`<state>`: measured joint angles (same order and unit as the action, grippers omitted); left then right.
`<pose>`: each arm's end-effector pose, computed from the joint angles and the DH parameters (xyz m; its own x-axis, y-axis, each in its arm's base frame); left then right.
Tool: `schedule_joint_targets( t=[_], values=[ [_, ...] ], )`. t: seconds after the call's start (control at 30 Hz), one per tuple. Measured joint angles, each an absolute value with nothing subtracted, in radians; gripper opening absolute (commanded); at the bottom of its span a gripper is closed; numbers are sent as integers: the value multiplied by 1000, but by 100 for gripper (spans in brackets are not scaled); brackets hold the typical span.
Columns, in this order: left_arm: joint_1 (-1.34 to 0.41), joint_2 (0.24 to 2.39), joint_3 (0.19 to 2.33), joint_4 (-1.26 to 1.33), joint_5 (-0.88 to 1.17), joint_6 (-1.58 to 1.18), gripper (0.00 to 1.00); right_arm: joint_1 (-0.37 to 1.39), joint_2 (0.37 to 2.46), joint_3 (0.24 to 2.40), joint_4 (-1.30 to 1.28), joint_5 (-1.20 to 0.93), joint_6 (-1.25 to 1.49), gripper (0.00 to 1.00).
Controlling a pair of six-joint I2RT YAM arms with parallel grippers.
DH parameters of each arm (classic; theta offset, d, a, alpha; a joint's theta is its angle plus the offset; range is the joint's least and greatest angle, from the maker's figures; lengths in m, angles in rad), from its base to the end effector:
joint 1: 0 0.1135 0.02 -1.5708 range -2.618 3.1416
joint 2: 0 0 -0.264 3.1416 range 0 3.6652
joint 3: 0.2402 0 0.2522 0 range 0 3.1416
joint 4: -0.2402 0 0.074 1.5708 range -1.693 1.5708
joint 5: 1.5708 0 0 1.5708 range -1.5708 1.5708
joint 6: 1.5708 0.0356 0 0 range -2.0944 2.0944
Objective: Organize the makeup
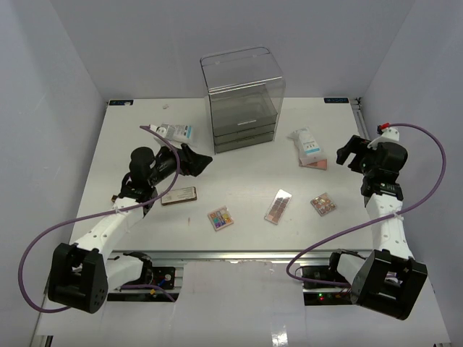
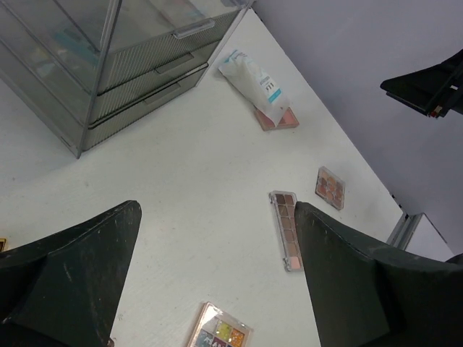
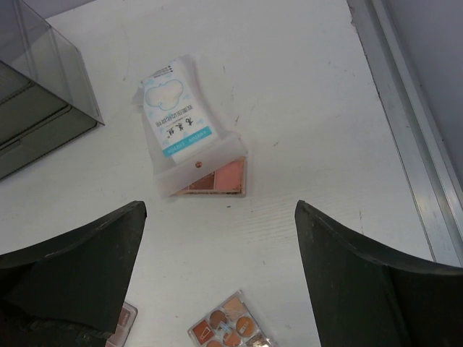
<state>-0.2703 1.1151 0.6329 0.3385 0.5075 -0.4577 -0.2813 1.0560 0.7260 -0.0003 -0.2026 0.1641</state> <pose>0.2389 -0.0842 0.2751 -0.4317 -0.2811 -0.8571 0.5642 0.6572 -0.4998 0.2366 -0.0609 0.2854 -0.2928 0.2512 -0.9226 0.1388 0.9658 0.2189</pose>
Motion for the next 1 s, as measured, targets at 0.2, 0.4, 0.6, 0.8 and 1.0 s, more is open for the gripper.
schedule_joint_targets(
  t=[0.2,0.4,0.6,0.8,1.0],
  values=[
    [-270,1138,639,336,496,-507,98,-282,1046,733,1,-347,82,90],
    [-320,1183,664,342,479,-624,95,-282,994,693,-3,-654,-138,90],
    [-502,1292,736,361,354,-723,87,-281,992,691,-64,-901,-299,90],
    [-569,1483,839,397,141,-884,84,-281,953,684,-55,-1001,-330,90],
    [-637,1633,949,445,-134,-1004,77,-281,939,658,-27,-1022,-329,90]
  ],
)
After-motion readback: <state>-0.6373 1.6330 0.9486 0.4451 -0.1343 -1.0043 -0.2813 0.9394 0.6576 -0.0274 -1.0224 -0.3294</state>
